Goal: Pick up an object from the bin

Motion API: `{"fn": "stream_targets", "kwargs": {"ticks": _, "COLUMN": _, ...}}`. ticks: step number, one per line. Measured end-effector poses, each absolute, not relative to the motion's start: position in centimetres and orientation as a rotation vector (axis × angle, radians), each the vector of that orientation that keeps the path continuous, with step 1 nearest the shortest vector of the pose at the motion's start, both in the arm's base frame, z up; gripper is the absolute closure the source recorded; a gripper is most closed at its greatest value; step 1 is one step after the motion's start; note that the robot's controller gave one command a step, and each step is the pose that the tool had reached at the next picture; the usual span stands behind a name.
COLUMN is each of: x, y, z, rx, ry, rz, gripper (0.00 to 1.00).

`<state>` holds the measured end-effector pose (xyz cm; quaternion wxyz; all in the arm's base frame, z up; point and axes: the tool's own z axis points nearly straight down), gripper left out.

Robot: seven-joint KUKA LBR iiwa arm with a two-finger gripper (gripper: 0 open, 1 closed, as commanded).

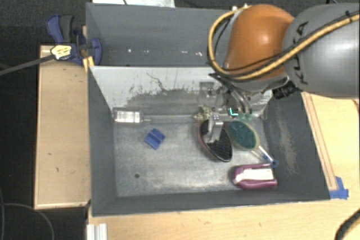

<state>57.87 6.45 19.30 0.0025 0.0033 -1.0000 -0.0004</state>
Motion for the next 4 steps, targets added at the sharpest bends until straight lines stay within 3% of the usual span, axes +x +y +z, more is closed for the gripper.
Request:
{"fn": "stream_targets", "kwargs": {"ticks": 1, "x": 58.2, "y": 17.1, "z": 6.8, "rx": 0.394, "ry": -3.115, "rz": -0.003, "gripper": 0.00}}
{"fn": "stream_targets", "kwargs": {"ticks": 2, "x": 58.0, "y": 18.2, "z": 10.3, "rx": 0.355, "ry": -3.129, "rz": -0.005, "gripper": 0.00}}
{"fn": "stream_targets", "kwargs": {"ticks": 3, "x": 58.4, "y": 18.4, "z": 11.7, "rx": 0.150, "ry": -3.146, "rz": -0.005, "gripper": 0.00}}
{"fn": "stream_targets", "kwargs": {"ticks": 4, "x": 58.4, "y": 18.0, "z": 6.9, "rx": -0.072, "ry": -3.139, "rz": 0.000, "gripper": 0.00}}
